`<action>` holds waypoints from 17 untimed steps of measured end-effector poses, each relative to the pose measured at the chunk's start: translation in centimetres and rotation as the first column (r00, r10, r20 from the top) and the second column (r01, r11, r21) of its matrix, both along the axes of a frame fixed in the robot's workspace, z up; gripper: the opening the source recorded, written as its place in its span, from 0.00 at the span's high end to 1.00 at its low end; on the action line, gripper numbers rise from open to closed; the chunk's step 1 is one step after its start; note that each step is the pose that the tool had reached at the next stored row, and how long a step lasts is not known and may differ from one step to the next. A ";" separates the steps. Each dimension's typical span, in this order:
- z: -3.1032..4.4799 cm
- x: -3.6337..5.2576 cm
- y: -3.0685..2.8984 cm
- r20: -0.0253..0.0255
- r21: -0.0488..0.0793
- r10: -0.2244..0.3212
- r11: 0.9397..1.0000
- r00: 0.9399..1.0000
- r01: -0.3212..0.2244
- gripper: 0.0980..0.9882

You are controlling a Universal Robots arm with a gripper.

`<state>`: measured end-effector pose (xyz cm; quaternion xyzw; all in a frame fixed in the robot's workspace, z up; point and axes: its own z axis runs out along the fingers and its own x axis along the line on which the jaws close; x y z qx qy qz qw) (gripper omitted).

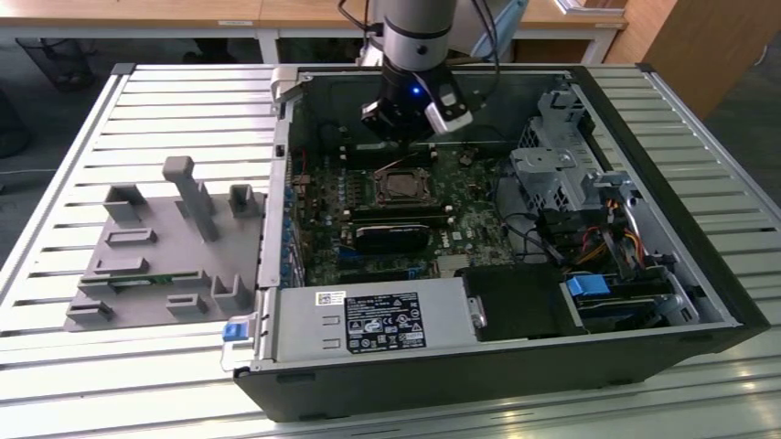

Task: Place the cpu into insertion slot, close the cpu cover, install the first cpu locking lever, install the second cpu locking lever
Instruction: 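Install the first cpu locking lever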

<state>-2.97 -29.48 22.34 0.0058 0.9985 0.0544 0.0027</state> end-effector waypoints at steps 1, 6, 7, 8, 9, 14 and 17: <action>-0.03 0.04 0.01 0.000 0.000 0.000 1.000 1.000 0.000 0.99; -0.16 0.16 0.06 0.000 0.000 0.000 1.000 1.000 0.000 0.99; -0.19 0.18 0.07 0.000 0.000 0.000 1.000 1.000 0.000 0.99; -0.22 0.21 0.08 0.000 0.000 0.000 1.000 1.000 0.000 0.99; -0.25 0.24 0.09 0.000 0.000 0.000 1.000 1.000 0.000 0.99; -0.45 0.51 0.21 0.000 0.000 0.000 1.000 1.000 0.000 0.99; -0.57 0.69 0.26 0.000 0.000 0.000 1.000 1.000 0.000 0.99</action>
